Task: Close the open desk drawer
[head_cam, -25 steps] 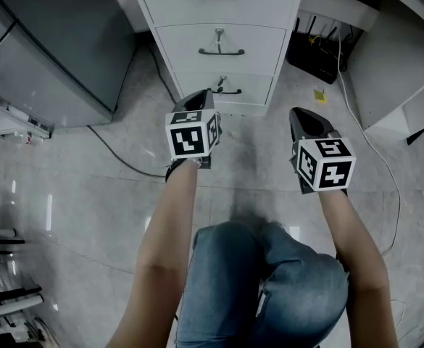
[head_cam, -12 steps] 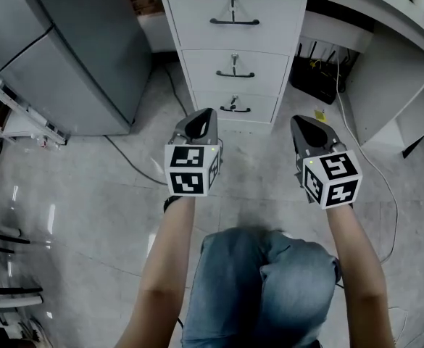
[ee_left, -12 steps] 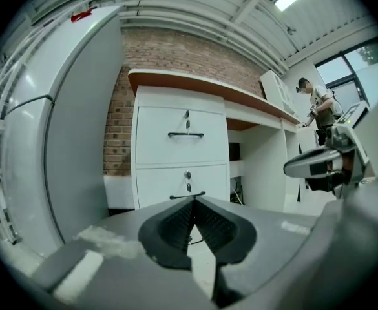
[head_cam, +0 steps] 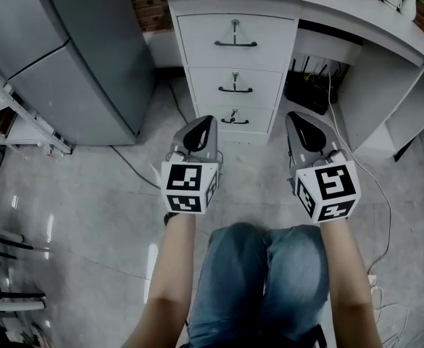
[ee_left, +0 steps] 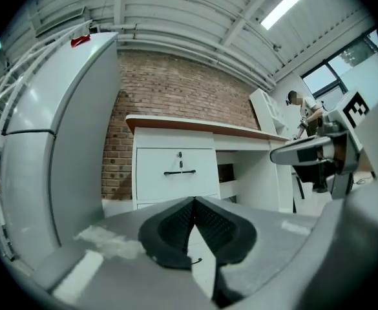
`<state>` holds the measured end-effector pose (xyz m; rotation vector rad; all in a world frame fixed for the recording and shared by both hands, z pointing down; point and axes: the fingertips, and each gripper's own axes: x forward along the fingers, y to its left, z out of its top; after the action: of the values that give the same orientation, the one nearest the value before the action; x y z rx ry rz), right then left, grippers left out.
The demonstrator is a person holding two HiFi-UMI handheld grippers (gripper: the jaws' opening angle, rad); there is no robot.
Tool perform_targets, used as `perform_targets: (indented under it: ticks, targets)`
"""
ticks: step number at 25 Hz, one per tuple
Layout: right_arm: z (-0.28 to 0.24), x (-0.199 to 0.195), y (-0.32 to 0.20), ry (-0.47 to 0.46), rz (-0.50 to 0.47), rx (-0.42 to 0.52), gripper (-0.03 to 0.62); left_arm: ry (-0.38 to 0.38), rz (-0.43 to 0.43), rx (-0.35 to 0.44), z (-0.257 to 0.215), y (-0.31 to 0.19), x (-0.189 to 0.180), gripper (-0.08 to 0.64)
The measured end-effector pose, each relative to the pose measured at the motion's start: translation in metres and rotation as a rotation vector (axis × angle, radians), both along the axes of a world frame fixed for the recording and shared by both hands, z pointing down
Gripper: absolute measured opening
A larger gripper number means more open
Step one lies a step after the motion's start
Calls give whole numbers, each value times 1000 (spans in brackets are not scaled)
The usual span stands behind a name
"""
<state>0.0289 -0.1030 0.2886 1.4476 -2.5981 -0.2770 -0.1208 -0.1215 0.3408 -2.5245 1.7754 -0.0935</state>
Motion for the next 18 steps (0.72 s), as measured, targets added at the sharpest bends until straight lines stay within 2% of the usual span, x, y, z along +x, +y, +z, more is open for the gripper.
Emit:
perform_targets:
  ticks: [3,8,12,18]
  targets:
    - [-20,-3,14,-18,-1,45,-2,0,0,44,-17,11,-2,2]
    - [-29,7,28,-115,35,73,-2,-2,-18,86,-31,28,-7,2]
    - [2,6,25,-65,-34,45,-2,-3,-17,108,-32,35,-4,2]
    - [11,5,21,-69,-33,36,-3,2,-24,105,-25,38,-2,2]
